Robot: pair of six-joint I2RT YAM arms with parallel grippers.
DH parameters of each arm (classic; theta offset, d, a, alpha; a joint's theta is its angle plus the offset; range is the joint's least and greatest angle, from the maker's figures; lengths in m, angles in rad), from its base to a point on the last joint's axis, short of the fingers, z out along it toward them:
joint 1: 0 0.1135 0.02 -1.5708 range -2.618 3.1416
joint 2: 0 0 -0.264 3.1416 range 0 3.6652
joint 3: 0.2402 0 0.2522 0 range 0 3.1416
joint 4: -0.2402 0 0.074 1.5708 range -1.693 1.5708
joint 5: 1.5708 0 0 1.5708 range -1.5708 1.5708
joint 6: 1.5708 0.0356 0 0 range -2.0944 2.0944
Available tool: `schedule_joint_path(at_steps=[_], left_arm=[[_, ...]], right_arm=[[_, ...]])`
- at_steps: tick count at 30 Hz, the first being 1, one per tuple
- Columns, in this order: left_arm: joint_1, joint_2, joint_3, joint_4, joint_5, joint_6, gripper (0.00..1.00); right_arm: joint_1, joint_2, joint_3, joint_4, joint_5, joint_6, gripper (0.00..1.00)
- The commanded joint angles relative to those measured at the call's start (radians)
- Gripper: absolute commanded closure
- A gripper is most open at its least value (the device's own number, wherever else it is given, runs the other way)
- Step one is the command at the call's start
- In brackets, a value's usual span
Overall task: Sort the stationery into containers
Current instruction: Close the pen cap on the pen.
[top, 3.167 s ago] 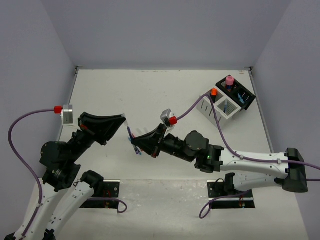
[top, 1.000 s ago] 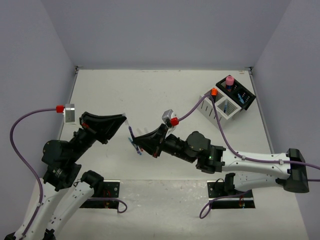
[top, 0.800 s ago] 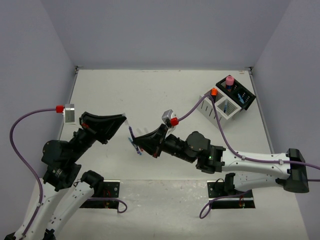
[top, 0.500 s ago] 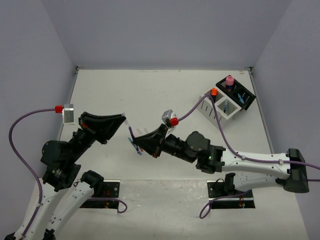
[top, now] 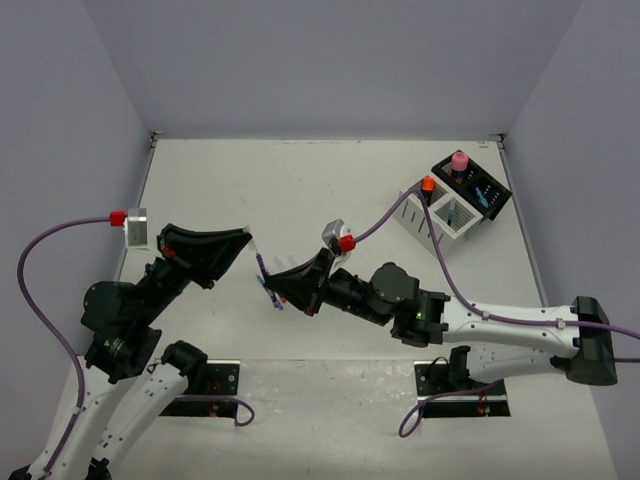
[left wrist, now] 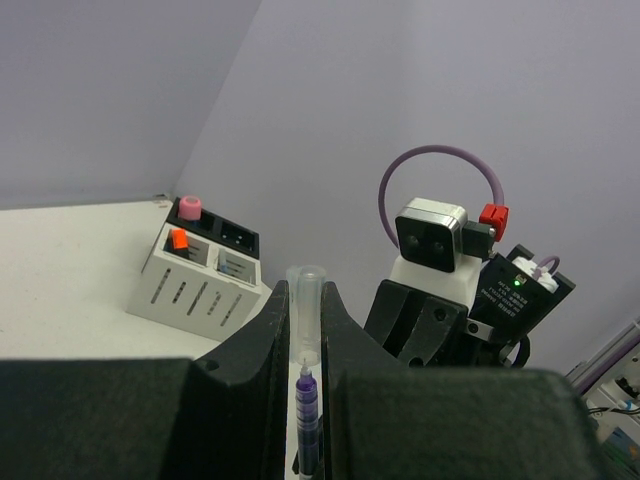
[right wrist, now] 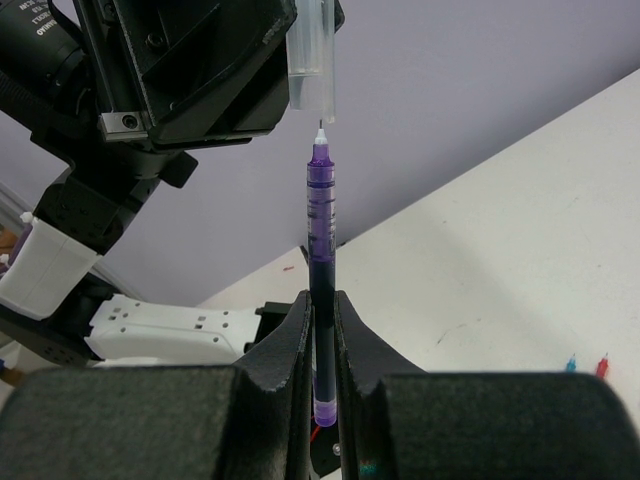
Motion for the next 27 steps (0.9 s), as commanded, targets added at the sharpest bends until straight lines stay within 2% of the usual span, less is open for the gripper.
schedule_joint_path(at_steps=[1, 27], left_arm=[[0.0, 0.004, 0.009, 0.045, 0.015, -0.004, 1.0], [0.0, -0.002, -0.019, 0.054, 0.03, 0.006, 1.0]], right_arm=[[0.006, 0.011, 0.045, 0.023, -0.005, 0.008, 1.0], [0.006, 0.009, 0.095, 0.006, 0.035, -0.021, 1.0]])
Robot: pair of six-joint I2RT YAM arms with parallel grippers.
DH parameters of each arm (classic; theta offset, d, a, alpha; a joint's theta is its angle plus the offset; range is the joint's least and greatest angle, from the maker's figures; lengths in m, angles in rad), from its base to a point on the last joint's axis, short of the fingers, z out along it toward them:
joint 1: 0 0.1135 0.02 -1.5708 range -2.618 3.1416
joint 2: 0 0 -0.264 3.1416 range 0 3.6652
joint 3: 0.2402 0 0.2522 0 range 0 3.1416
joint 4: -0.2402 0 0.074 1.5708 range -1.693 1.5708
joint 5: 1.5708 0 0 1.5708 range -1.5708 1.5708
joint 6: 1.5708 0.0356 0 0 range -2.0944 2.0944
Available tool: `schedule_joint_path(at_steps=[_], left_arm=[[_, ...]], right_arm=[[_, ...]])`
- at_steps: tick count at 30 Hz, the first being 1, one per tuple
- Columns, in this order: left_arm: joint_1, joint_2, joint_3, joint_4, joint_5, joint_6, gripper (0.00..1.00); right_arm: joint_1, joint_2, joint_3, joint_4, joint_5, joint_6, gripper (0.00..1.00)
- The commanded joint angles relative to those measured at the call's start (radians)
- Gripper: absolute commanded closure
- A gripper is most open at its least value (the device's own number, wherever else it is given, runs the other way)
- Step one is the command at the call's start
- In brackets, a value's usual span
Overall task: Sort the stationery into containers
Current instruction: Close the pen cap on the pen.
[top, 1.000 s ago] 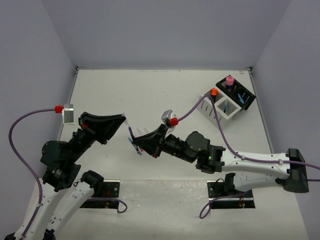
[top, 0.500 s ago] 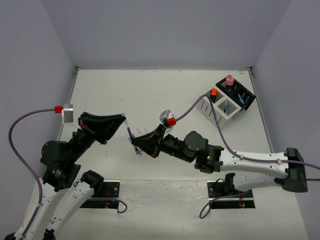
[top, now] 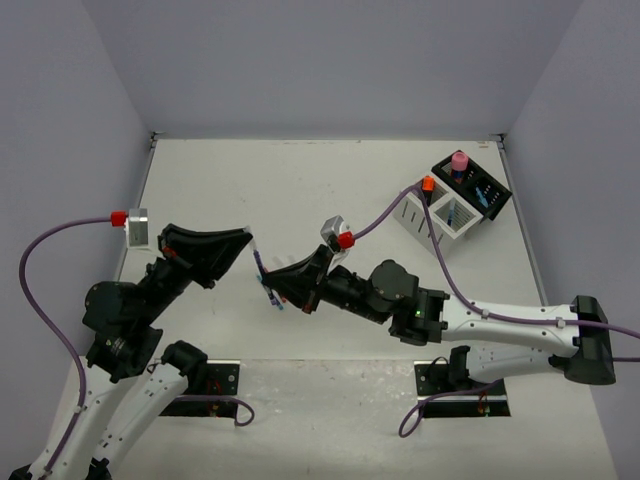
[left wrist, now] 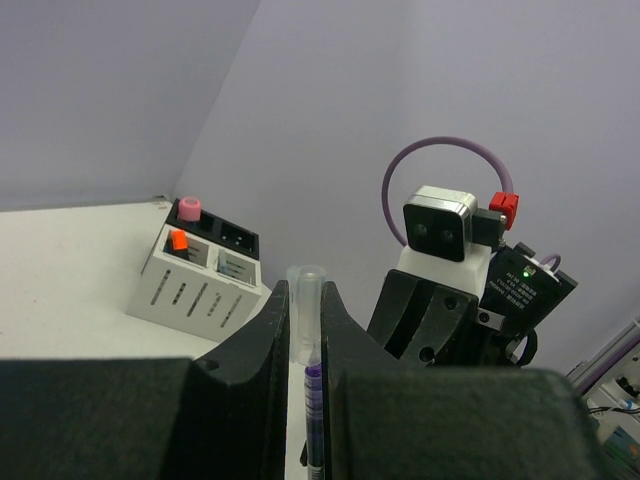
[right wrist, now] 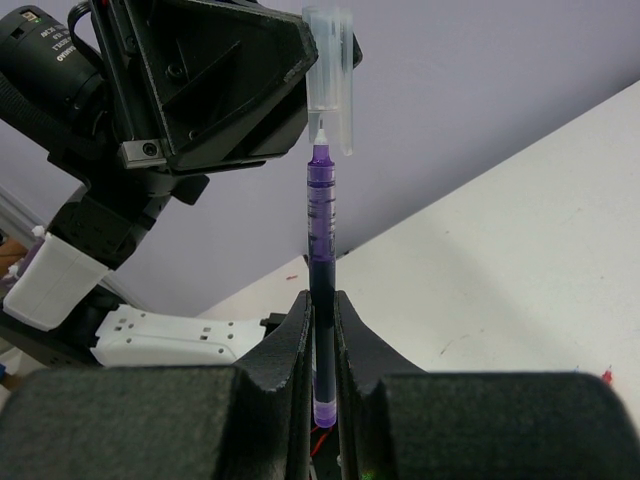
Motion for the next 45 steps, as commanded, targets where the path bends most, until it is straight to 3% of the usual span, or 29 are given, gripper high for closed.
schedule_joint_path(at_steps=[1, 21, 34, 43, 45], left_arm=[[0.0, -0.002, -0.007, 0.038, 0.03, 0.004, 1.0], [0.0, 0.018, 0.052, -0.001, 0.048, 0.03, 0.99], [0.0, 0.043, 0.116, -0.047, 0.089, 0.089, 0.56], [0.0, 0.047, 0.095, -0.013, 0.151, 0.093, 0.57], [0.001, 0.047, 0.087, -0.009, 0.158, 0.092, 0.61]], right_arm=[[0.005, -0.004, 0.063, 0.016, 0.035, -0.024, 1.0], [0.004, 0.045, 0.14, 0.154, 0.071, -0.107, 1.0], [0.005, 0.062, 0.148, 0.129, 0.075, -0.136, 1.0], [0.005, 0.071, 0.17, 0.111, 0.06, -0.138, 1.0], [0.005, 0.069, 0.177, 0.109, 0.052, -0.142, 1.0]])
